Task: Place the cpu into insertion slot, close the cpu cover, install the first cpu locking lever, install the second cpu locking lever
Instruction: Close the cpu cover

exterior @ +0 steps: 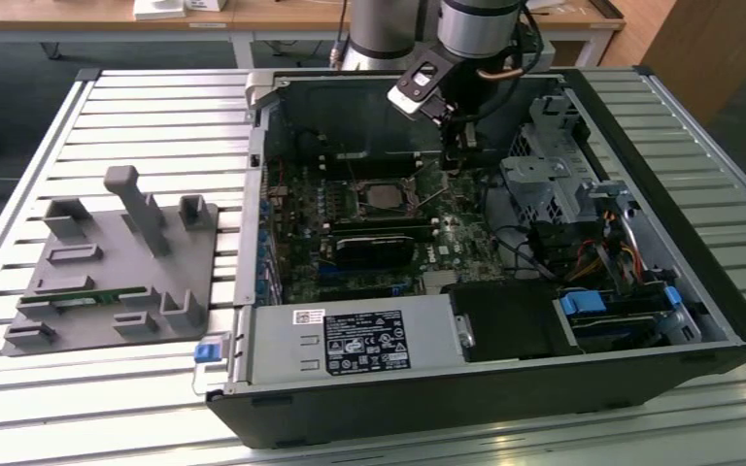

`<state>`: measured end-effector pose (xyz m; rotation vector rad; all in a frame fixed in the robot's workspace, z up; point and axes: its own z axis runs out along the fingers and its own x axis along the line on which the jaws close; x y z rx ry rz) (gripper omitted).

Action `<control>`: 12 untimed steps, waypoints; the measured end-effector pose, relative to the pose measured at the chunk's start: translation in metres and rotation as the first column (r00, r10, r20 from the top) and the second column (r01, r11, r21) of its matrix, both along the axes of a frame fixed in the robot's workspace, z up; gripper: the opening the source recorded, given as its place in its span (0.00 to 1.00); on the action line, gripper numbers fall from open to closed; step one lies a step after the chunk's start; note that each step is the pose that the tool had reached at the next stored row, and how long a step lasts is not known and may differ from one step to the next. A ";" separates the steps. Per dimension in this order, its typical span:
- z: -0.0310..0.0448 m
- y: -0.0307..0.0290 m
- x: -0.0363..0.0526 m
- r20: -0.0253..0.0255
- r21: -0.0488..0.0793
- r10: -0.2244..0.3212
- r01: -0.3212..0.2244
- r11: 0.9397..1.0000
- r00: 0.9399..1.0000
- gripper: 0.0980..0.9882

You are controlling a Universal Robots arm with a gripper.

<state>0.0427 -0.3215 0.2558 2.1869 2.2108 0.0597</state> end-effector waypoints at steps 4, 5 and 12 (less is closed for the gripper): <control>-0.0010 0.0019 0.0063 0.000 -0.001 0.000 0.000 1.000 1.000 0.01; -0.0012 0.0023 0.0075 0.000 -0.001 0.000 0.000 1.000 1.000 0.01; -0.0021 0.0038 0.0155 -0.003 -0.005 -0.002 0.002 1.000 1.000 0.01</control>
